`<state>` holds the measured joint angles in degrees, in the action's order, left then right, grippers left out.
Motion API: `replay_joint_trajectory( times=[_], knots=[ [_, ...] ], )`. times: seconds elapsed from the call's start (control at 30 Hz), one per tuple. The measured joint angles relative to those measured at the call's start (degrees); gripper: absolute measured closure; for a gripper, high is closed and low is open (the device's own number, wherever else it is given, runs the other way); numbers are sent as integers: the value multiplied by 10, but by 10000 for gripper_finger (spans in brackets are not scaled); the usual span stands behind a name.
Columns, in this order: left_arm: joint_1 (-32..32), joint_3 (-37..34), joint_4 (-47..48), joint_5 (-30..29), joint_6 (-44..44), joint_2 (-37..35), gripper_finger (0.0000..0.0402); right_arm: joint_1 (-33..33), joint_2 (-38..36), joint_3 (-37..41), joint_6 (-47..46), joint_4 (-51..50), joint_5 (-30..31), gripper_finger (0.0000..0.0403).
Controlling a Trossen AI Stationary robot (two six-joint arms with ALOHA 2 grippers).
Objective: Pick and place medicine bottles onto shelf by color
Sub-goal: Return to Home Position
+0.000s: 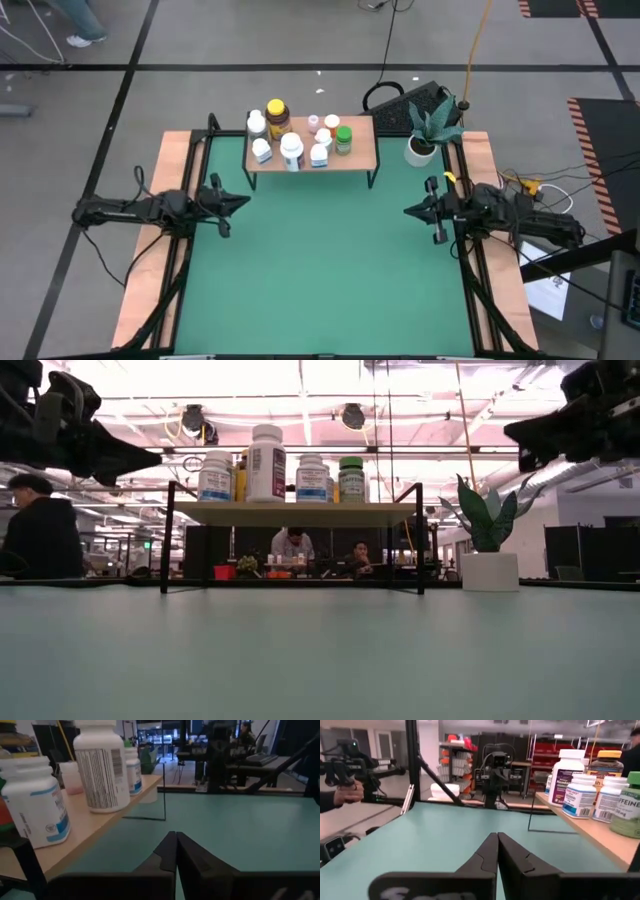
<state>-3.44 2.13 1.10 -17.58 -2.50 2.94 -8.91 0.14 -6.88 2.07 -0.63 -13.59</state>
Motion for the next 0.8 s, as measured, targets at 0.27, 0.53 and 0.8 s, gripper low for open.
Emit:
replay_joint_trajectory(
  times=[0.27,0.53,0.8],
  knots=[
    [0,-1,-13,38,11,-4,388,-1,0,57,-6,134,0,403],
    [0,-16,-52,47,5,-3,388,-1,3,58,6,115,0,403],
    [0,-16,-52,47,13,-3,383,-1,6,59,1,109,0,403]
  ],
)
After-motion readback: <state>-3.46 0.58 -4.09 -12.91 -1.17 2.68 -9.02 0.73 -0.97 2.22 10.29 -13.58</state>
